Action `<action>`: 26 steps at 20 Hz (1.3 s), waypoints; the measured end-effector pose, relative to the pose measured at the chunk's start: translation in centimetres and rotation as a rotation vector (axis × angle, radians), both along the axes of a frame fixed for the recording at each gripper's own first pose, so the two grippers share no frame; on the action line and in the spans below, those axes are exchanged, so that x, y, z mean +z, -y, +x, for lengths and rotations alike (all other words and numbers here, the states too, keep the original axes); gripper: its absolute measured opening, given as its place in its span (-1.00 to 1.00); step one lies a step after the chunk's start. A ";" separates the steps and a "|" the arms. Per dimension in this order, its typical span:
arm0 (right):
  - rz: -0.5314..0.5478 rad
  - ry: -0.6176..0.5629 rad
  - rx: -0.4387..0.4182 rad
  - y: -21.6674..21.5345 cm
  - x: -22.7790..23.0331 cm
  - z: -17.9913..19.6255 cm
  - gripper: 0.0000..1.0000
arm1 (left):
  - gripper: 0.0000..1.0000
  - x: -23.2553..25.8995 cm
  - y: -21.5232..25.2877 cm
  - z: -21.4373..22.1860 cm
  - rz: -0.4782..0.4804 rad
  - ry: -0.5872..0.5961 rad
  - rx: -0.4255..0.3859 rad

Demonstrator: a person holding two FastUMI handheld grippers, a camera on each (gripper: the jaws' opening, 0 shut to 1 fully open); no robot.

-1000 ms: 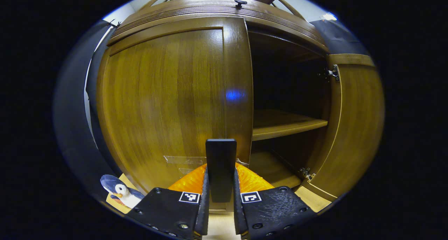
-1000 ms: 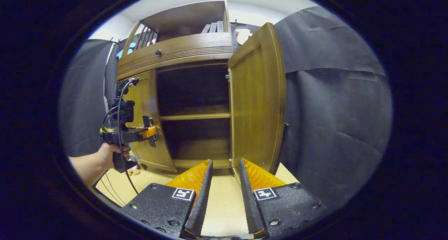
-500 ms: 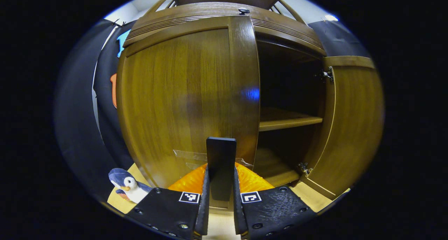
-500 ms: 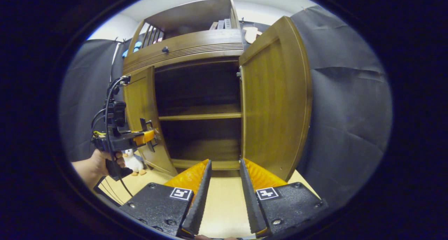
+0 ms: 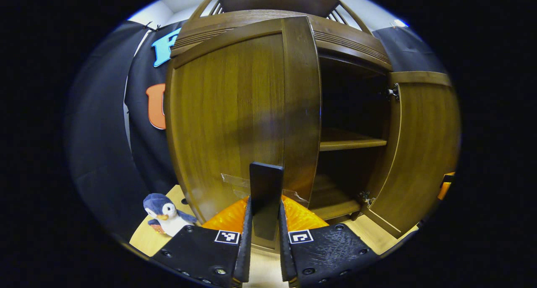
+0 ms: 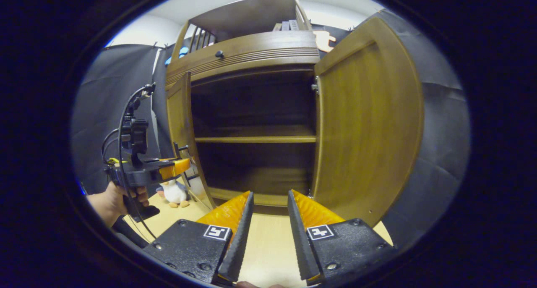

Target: Open the right door of the double-door shoe cabinet with the right hand, and open the left door with the left hand.

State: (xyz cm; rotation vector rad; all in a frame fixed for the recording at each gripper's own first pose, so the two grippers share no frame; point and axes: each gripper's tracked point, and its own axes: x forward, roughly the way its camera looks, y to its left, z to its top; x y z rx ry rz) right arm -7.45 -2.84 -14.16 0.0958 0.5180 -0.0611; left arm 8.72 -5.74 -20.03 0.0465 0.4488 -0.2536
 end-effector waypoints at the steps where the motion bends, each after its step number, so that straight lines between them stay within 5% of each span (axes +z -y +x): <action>1: 0.003 0.002 0.017 -0.4 -0.1 0.4 0.10 | -0.44 0.1 -0.5 -0.4 -0.002 -0.003 0.008; 15: 0.032 0.001 0.169 -4.3 -1.4 2.4 0.10 | -0.44 1.3 -6.4 -4.1 0.016 -0.002 0.140; 26: 0.019 -0.019 0.177 -5.4 -2.2 2.6 0.07 | -0.44 0.6 -13.7 -6.5 0.054 -0.036 0.276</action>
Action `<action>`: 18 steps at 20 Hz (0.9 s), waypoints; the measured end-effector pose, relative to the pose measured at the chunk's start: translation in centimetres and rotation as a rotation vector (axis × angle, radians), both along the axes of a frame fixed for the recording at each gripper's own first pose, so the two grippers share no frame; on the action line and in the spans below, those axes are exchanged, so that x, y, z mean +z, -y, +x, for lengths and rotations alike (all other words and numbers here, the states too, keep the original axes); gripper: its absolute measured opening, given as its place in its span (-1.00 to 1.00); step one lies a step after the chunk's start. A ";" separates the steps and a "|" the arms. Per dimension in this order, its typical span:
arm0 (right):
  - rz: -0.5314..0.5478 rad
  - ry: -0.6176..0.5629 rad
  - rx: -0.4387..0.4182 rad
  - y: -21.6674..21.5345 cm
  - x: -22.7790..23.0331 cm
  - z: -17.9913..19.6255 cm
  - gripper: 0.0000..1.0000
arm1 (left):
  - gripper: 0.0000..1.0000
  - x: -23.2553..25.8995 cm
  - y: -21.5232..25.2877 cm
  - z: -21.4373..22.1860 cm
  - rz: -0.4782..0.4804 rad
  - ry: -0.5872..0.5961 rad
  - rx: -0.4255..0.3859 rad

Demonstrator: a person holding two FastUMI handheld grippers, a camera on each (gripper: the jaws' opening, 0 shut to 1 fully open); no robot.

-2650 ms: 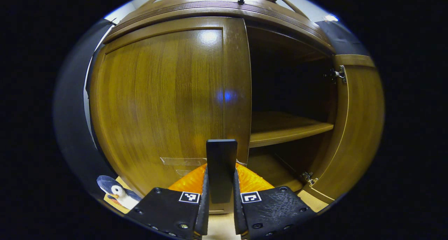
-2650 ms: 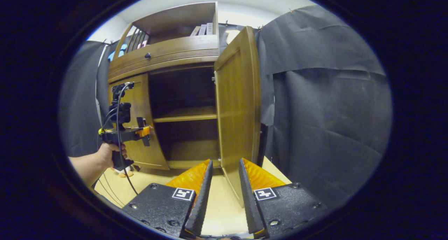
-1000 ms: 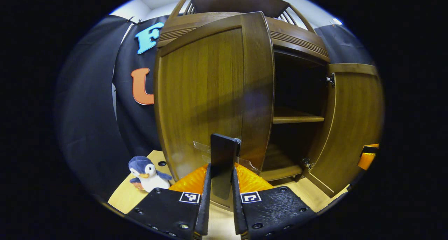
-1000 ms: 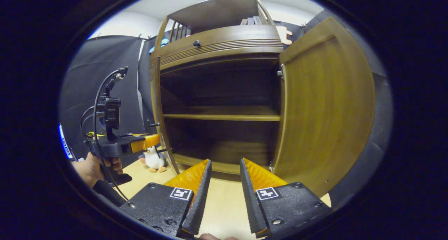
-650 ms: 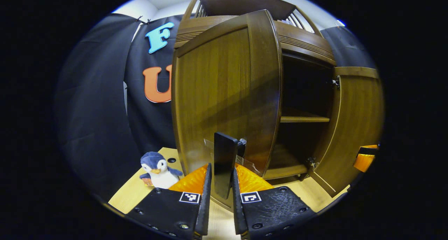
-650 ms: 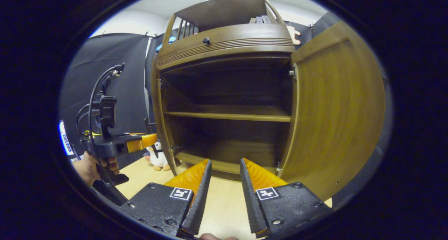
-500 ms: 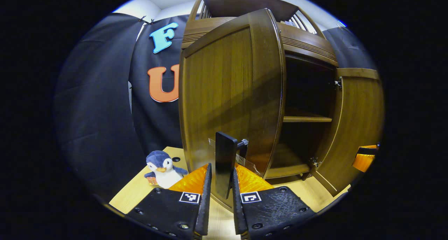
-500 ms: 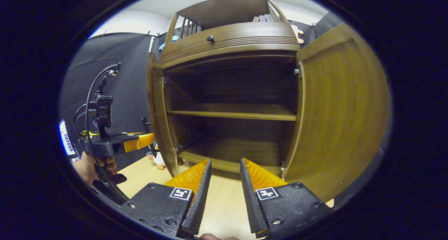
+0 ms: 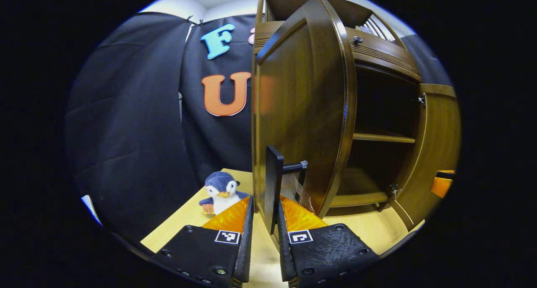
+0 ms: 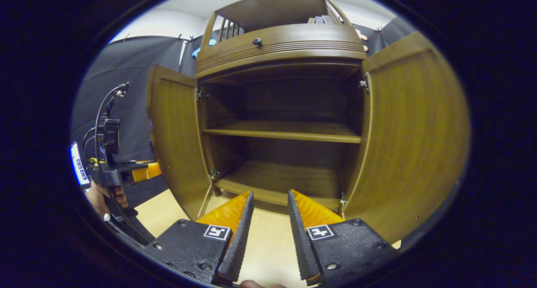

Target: Open the right door of the double-door shoe cabinet with the right hand, and open the left door with the left hand.

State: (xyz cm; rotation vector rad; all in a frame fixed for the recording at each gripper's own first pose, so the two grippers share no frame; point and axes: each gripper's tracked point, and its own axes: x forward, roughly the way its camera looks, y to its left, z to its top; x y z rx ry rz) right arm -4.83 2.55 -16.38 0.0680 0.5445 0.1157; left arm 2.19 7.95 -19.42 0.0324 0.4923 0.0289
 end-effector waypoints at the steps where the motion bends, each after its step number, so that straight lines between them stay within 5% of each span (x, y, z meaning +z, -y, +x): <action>1: -0.004 -0.002 -0.005 0.0 -0.1 0.0 0.07 | -0.45 -0.3 -0.5 -0.4 0.001 -0.007 0.003; 6: -0.004 -0.010 -0.002 -0.5 -0.2 0.3 0.07 | -0.45 -0.5 -3.8 -1.7 0.009 -0.016 0.036; 7: -0.005 -0.010 0.006 -0.9 -0.1 0.3 0.08 | -0.27 -0.6 -4.3 -1.6 0.015 -0.011 0.052; 8: -0.007 -0.010 0.012 -1.3 -0.1 0.4 0.07 | -0.57 -0.7 -4.8 -1.7 0.013 -0.013 0.061; 9: -0.007 -0.010 0.023 -1.7 -0.1 0.3 0.07 | -0.60 -0.6 -5.4 -1.8 0.011 -0.010 0.073; 18: -0.035 0.000 0.064 -4.3 0.2 0.1 0.10 | -0.59 0.0 -10.2 -2.8 0.004 0.001 0.157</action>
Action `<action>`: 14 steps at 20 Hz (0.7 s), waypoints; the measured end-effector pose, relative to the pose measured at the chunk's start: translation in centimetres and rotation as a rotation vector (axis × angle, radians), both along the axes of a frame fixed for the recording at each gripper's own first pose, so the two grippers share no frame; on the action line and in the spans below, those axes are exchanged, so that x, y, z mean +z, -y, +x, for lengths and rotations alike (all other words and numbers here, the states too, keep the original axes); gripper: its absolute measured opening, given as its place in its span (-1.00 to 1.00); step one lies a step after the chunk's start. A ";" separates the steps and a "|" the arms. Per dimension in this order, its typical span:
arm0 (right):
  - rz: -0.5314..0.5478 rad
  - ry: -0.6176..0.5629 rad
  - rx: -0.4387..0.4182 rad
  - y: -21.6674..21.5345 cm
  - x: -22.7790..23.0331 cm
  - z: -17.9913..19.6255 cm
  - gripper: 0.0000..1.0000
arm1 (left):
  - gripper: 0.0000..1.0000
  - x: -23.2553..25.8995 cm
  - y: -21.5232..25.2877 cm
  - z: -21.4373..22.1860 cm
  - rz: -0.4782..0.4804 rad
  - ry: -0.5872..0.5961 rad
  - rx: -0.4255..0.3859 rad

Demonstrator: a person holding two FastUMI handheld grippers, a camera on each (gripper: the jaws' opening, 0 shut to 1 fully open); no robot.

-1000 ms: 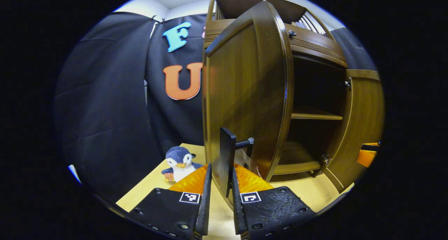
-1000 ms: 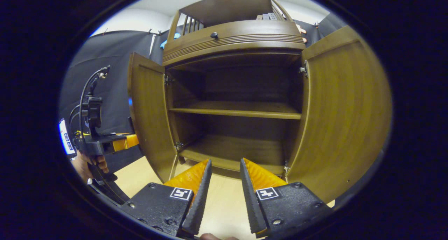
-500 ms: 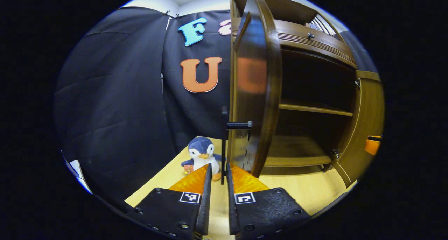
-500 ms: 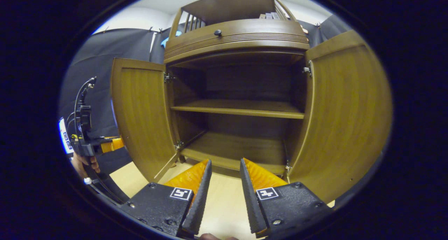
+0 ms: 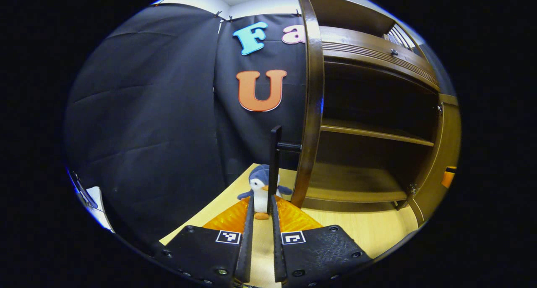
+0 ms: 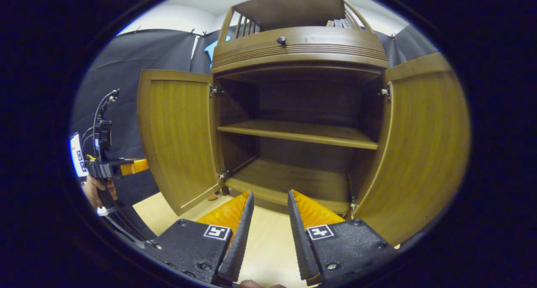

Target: Open the right door of the double-door shoe cabinet with the right hand, and open the left door with the left hand.

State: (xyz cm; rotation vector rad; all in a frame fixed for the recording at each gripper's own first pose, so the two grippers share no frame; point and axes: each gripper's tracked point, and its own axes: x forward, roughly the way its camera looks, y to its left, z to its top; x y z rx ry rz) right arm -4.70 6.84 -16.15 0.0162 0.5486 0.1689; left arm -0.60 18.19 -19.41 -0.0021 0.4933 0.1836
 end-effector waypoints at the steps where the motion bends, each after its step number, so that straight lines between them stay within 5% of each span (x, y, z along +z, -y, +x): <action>1: -0.001 0.000 0.000 -0.1 0.1 0.0 0.07 | -0.58 0.3 -0.5 -0.4 0.003 0.005 0.014; 6: -0.005 0.010 -0.018 0.1 0.6 0.4 0.07 | -0.57 1.8 -1.5 -1.2 0.034 0.026 0.029; 14: -0.016 0.030 -0.092 2.3 1.5 0.6 0.07 | -0.57 4.5 4.4 0.3 0.085 0.091 -0.118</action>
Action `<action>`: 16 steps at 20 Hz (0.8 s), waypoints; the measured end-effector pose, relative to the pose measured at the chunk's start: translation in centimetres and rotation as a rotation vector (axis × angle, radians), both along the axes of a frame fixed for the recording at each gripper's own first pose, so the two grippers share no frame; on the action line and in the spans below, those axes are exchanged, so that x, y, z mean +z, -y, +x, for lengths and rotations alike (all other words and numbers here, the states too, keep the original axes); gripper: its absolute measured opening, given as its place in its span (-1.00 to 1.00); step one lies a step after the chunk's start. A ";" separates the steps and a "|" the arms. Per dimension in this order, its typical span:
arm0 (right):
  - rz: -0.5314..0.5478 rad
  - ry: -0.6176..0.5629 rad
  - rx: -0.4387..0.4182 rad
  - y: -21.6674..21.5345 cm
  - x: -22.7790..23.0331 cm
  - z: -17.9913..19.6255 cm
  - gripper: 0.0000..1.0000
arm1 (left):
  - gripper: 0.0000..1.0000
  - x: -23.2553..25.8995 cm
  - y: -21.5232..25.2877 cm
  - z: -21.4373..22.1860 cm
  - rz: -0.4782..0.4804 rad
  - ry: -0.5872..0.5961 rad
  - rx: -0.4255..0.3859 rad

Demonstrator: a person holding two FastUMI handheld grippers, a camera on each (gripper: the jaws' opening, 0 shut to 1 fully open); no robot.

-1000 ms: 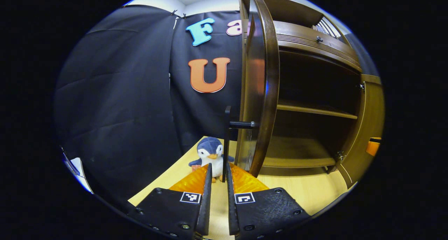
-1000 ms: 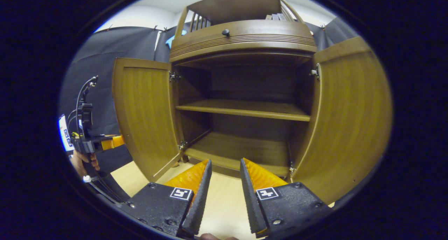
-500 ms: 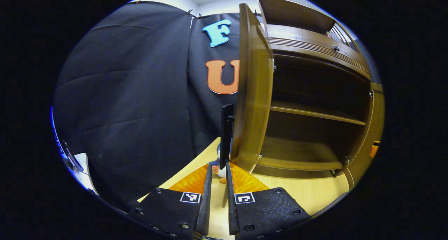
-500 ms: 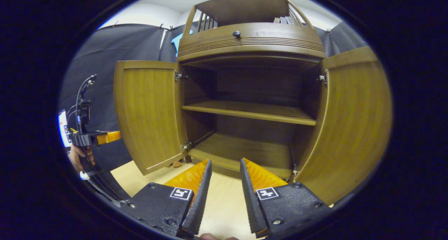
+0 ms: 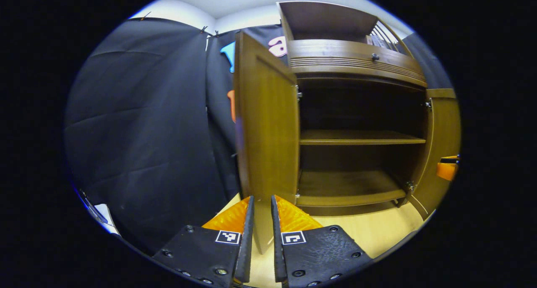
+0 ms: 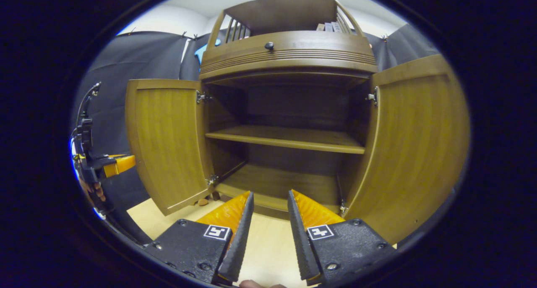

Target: Open the right door of the double-door shoe cabinet with the right hand, and open the left door with the left hand.

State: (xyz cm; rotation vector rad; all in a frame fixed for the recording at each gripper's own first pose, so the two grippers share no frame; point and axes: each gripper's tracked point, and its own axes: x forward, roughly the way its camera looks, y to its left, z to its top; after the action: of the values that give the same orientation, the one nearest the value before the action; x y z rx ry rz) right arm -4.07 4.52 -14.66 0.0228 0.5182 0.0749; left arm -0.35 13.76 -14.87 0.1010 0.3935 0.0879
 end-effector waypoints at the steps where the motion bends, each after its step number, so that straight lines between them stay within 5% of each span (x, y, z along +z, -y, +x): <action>1: -0.004 0.002 -0.012 0.4 0.2 0.0 0.07 | -0.58 0.3 0.7 0.3 -0.003 0.011 -0.012; 7: -0.023 0.036 -0.091 3.0 1.7 0.0 0.07 | -0.57 2.8 5.4 1.5 -0.050 0.085 -0.064; 8: -0.022 0.044 -0.102 3.4 2.0 0.0 0.07 | -0.31 3.1 6.4 1.7 -0.066 0.096 -0.072; 9: -0.025 0.052 -0.116 3.8 2.4 0.0 0.07 | -0.50 3.5 7.6 2.0 -0.080 0.105 -0.092; 10: -0.026 0.059 -0.126 4.2 2.7 0.1 0.08 | -0.46 4.0 8.5 2.0 -0.087 0.115 -0.110; 11: -0.028 0.064 -0.137 4.5 3.0 0.2 0.07 | -0.17 4.4 9.5 2.1 -0.094 0.122 -0.128; 14: -0.034 0.089 -0.161 5.4 4.0 0.2 0.07 | -0.09 4.9 12.7 2.4 -0.131 0.134 -0.188; 16: -0.038 0.103 -0.181 6.1 4.4 0.2 0.07 | 0.62 5.0 14.2 2.6 -0.130 0.130 -0.223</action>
State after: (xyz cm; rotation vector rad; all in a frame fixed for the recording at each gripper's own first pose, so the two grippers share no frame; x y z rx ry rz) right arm -3.88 -1.61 -10.25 0.0282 0.4130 -0.1106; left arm 2.24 -0.48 -9.91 0.0099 0.2555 -0.1508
